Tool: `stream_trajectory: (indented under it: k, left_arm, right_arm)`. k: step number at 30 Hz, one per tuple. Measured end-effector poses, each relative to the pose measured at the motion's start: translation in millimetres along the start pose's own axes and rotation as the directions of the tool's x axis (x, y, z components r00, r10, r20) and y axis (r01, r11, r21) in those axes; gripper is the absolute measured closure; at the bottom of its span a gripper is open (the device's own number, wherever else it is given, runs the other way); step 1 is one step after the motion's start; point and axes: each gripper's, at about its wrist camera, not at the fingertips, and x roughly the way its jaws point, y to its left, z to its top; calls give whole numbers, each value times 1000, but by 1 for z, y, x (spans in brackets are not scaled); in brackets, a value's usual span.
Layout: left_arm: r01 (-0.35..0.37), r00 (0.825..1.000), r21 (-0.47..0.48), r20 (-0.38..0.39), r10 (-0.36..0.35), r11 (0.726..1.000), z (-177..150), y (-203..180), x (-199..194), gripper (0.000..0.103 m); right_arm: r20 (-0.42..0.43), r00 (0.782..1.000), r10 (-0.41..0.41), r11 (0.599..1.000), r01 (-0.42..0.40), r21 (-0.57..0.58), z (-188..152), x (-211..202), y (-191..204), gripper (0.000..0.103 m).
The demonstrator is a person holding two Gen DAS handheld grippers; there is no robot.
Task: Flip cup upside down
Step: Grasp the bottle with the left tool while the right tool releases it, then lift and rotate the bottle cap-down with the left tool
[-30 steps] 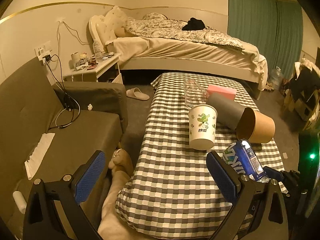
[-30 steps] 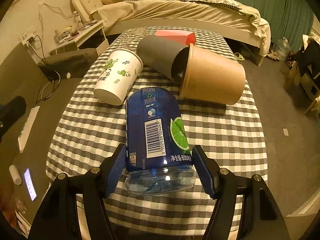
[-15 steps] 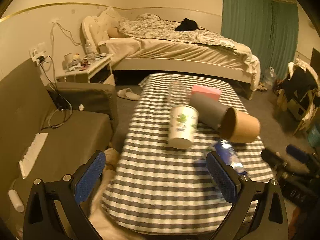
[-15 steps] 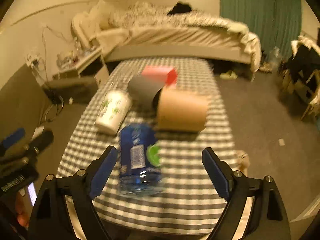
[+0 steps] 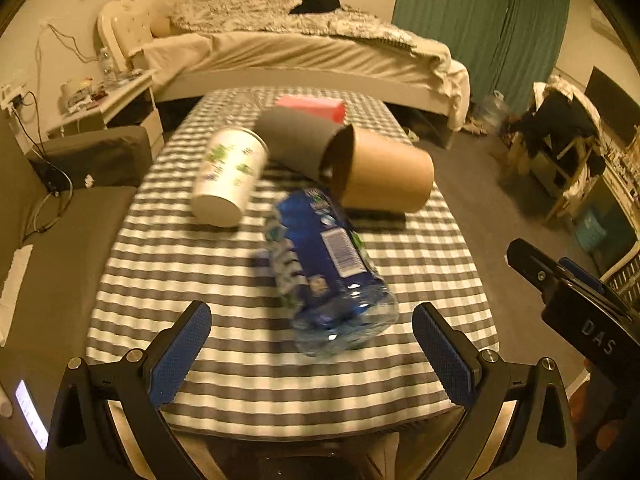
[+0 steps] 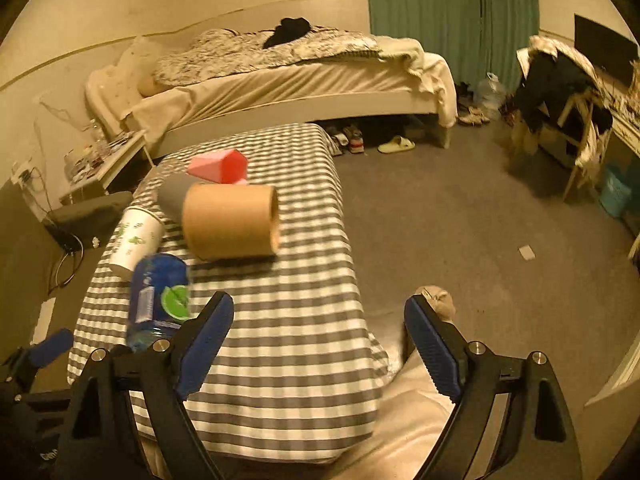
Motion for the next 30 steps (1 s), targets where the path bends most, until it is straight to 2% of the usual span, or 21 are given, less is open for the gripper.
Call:
stream_trajectory:
  k: [5,10,12,14,18,22,30]
  left_arm:
    - [11,999,6,-50,-11,1000,0,-14,21,0]
    - [-21,998,25,-65,22,999,0,-14,40,2]
    - [-31,997,31,-67,33,999,-1,-13,44,7]
    - [-17,996,44,-85,21,999,-1,-12,47,24]
    - [-21,996,96,-81,28,995,-2,-13,38,24]
    - [-56,996,153,-55,65,987,5,-11,19,24]
    - [-76,997,150,-21,81,986,25,3,5,25]
  right_arm:
    - [-20,1000,4,1000,-3,28,-4,10,-13,16]
    - [-52,999,12,999,-10,39,-7,23,-18,16]
    - [-63,998,15,999,-13,40,-8,27,-18,16]
    - [-69,997,19,999,-17,41,-9,30,-18,16]
    - [-74,997,28,999,-25,36,-8,35,-15,16]
    - [-75,997,33,999,-31,20,-6,37,-9,16]
    - [-65,997,38,999,-38,-8,-4,36,2,16]
